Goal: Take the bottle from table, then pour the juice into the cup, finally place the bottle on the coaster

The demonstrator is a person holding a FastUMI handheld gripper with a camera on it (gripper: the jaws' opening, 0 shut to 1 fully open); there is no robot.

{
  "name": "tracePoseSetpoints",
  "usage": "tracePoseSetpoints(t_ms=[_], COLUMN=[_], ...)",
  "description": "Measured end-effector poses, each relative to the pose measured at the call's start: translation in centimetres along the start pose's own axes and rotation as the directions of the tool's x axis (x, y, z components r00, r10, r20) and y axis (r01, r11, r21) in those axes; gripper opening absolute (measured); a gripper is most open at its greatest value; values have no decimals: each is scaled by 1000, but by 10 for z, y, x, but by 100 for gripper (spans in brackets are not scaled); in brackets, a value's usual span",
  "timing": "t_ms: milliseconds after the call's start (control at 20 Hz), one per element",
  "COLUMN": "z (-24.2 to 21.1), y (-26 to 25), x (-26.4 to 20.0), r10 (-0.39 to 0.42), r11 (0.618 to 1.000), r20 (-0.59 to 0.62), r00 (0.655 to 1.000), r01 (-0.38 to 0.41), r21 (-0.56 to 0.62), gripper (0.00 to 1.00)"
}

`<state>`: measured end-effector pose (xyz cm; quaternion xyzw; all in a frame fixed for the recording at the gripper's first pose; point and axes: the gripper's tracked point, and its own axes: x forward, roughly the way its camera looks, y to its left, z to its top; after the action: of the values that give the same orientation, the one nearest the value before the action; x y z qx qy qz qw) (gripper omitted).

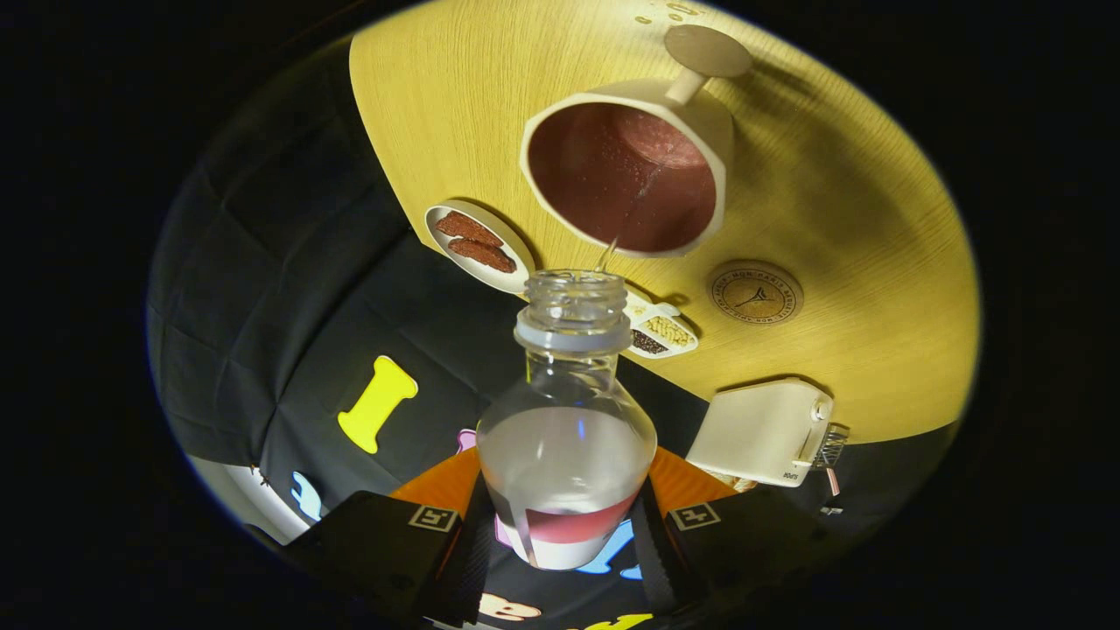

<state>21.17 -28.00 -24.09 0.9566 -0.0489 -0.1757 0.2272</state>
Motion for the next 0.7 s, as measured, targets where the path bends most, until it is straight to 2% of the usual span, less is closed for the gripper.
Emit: tracePoseSetpoints(t_ms=[450,700], z=[2,1], y=[3,2], x=[0,-1], r10=[12,11], r11=[1000,1000], r20=[11,5], r00=[1000,1000], r01=[-12,-11], r21=[20,-12], gripper=[72,72])
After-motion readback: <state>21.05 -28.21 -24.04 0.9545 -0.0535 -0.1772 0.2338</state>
